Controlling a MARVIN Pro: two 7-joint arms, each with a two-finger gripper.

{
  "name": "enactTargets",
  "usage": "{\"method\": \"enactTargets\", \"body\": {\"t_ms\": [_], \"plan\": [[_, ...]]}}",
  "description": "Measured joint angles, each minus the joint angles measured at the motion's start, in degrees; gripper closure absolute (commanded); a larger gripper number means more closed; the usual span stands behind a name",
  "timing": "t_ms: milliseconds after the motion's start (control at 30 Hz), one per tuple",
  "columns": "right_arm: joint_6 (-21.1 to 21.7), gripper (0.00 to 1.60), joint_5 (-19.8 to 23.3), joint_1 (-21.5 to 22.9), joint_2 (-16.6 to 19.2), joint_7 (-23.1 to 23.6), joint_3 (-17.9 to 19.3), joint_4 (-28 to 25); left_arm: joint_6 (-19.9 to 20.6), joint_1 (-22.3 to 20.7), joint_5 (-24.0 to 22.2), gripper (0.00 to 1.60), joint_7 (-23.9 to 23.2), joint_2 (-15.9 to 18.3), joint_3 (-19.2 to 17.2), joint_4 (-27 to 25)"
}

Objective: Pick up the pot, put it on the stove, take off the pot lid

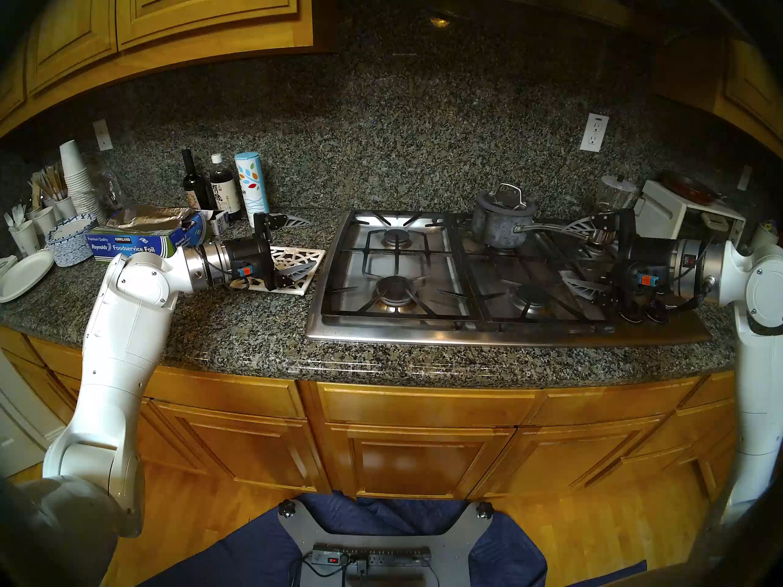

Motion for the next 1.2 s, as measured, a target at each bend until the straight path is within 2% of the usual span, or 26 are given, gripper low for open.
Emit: {"method": "enactTargets", "body": {"t_ms": [800,1000,1200], "plan": [[0.3,0.00,0.0,0.2,-0.5,0.0,-0.3,0.4,0.0,0.1,0.1,0.00,0.0,-0.1,0.0,0.0],[2.7,0.00,-0.2,1.9,-3.0,-3.2,-3.1,3.5,0.0,0.1,0.1,0.00,0.0,-0.1,0.0,0.0],[4.0,0.00,-2.7,4.2,-4.9,-6.9,-6.0,6.9,0.0,0.1,0.1,0.00,0.0,-0.1,0.0,0.0]]}}
